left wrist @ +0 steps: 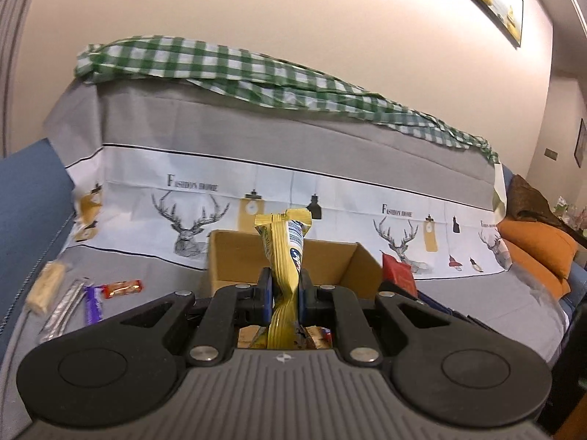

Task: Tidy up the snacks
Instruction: 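Open both tools to drop the yellow bar and red packet into the box, then move the right tool to the pile and grasp the purple chocolate bar, then lift the purple bar with the right tool while the left tool grasps the silver stick packet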

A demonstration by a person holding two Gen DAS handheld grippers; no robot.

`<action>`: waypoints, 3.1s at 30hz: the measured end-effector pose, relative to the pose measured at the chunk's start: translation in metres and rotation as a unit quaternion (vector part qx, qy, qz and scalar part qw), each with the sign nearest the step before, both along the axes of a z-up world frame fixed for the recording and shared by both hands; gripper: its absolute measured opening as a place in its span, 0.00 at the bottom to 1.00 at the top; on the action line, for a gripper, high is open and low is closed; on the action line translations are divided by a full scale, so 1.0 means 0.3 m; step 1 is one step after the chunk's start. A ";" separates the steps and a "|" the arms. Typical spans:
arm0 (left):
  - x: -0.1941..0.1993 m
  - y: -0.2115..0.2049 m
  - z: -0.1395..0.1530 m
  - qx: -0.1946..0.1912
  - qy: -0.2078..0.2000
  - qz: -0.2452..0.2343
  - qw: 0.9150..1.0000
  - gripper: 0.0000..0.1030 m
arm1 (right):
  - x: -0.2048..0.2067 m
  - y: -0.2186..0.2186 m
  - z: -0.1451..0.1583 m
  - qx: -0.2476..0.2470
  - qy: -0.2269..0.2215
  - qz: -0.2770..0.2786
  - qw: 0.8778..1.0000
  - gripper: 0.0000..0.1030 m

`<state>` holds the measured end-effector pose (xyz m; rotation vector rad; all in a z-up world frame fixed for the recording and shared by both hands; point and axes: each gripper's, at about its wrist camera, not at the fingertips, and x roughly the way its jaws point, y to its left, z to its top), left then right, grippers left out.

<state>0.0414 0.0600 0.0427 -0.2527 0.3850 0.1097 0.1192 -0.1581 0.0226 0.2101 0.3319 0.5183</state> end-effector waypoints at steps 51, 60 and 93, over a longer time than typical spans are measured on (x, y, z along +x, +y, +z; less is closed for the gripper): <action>-0.062 0.410 -0.366 0.103 0.051 0.004 0.993 0.17 | -0.073 0.089 -0.005 -0.083 -0.017 -0.041 0.996 0.71; -0.039 0.532 -0.367 0.055 0.060 0.052 0.995 0.17 | -0.081 0.150 -0.005 -0.104 -0.012 -0.003 0.994 0.30; 0.023 0.906 -0.519 -0.132 0.190 0.210 0.950 0.19 | 0.182 1.269 -0.368 -0.280 0.234 0.185 0.912 0.57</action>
